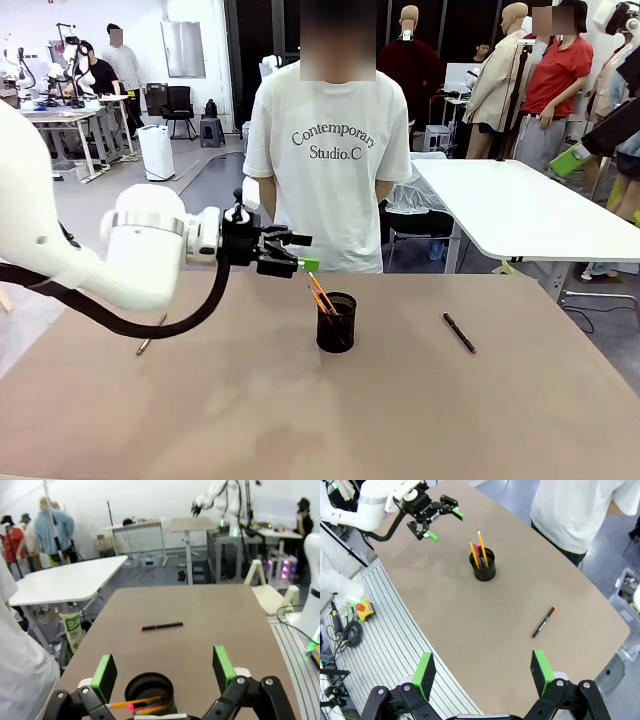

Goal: Place the pens into the pen holder.
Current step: Pick up a writing instrument from the table and place it into the Pen holder.

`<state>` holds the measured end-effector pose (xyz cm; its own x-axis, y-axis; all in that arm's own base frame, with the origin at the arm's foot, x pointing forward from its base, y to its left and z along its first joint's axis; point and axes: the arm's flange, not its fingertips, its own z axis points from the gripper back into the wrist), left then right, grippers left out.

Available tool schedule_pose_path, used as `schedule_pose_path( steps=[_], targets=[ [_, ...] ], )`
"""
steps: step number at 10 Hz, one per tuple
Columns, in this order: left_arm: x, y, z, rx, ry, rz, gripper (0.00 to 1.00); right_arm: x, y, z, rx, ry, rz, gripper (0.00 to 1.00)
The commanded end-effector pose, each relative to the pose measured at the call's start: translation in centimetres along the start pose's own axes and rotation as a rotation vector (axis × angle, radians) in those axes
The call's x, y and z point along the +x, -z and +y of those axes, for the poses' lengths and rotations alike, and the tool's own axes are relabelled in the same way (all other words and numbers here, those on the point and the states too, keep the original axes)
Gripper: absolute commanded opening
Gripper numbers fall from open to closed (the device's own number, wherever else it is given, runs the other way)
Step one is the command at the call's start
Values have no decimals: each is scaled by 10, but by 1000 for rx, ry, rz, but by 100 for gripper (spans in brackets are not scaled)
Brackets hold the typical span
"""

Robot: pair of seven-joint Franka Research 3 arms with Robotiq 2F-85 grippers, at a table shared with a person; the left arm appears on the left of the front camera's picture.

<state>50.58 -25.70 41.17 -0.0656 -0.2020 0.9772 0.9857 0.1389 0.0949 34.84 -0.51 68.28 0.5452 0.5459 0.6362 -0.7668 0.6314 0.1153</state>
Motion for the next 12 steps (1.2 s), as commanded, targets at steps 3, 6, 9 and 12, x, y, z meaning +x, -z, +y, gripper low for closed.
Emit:
schedule_pose_path(
  steps=[3, 6, 9, 12],
  targets=[
    [36, -39, 3, 23, 46, 132, 100, 2, -1, 1, 11, 4, -12, 100],
    [45, -64, 13, 110, 51, 235, 100, 2, -1, 1, 11, 4, -12, 100],
    [42, -70, 21, 117, 68, 212, 100, 2, -1, 1, 11, 4, -12, 100],
    [42, -70, 21, 117, 68, 212, 100, 2, -1, 1, 11, 4, -12, 100]
  ],
)
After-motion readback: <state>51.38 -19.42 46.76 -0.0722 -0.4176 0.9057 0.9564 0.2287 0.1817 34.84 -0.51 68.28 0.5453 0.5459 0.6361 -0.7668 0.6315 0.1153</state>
